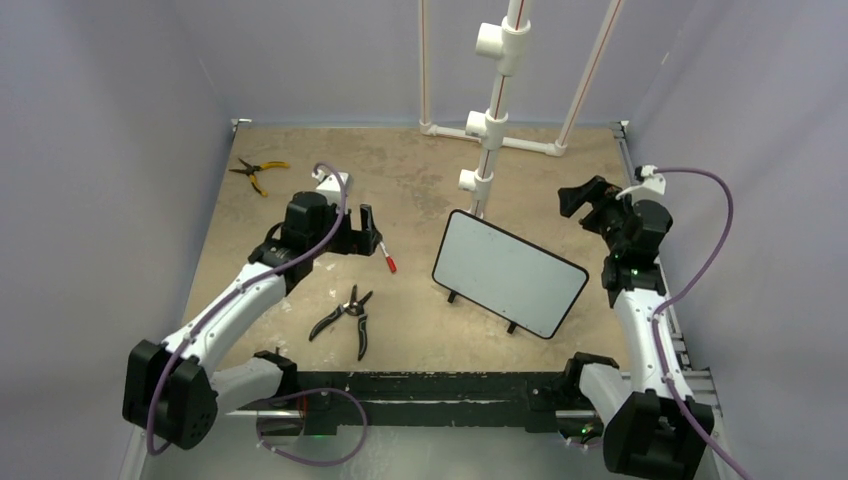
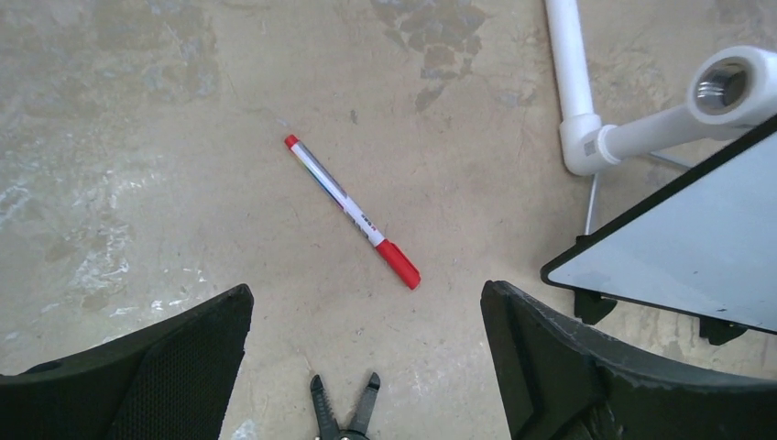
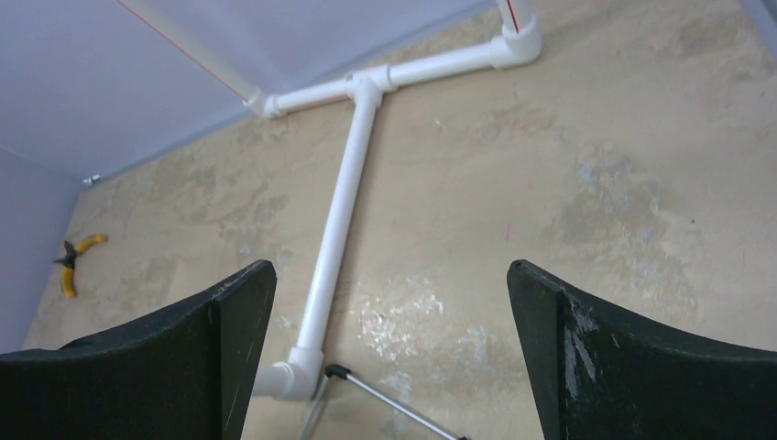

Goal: Write a sentence on the whiteboard
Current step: Pick up the whiteboard marker from the center of the board.

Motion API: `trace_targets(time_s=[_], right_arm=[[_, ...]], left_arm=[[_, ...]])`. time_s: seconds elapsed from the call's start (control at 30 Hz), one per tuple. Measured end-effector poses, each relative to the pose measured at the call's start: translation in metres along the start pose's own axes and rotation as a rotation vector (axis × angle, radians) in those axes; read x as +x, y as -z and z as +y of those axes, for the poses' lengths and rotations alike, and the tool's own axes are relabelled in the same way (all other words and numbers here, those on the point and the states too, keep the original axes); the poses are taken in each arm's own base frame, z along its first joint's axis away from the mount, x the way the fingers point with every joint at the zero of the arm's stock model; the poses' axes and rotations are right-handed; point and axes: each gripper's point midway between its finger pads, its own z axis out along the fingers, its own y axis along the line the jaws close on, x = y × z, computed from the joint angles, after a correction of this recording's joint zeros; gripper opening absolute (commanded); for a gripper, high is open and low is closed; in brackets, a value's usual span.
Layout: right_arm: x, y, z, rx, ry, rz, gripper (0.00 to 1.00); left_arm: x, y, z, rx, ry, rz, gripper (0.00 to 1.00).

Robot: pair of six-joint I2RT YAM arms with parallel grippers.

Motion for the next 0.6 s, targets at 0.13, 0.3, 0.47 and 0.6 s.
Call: trace_targets(time_s=[0.13, 0.3, 0.47, 0.6], right_arm=[[0.024, 0.010, -0.008, 0.000, 0.002, 0.019, 0.99], [0.000, 0.038, 0.007, -0.040, 0.046, -0.108, 0.99], [-0.021, 0.052, 0.015, -0.048, 0.070, -0.201, 0.99], [-0.021, 0.052, 0.011, -0.029, 0.069, -0.201, 0.99]], left_arm=[[0.018, -0.025, 0.006, -0.023, 0.011, 0.106, 0.91], [0.042, -0.044, 0.014, -0.051, 0.046, 0.191, 0.85], [0.056, -0.061, 0.019, -0.073, 0.077, 0.243, 0.75], [0.062, -0.077, 0.020, -0.084, 0.098, 0.272, 0.67]])
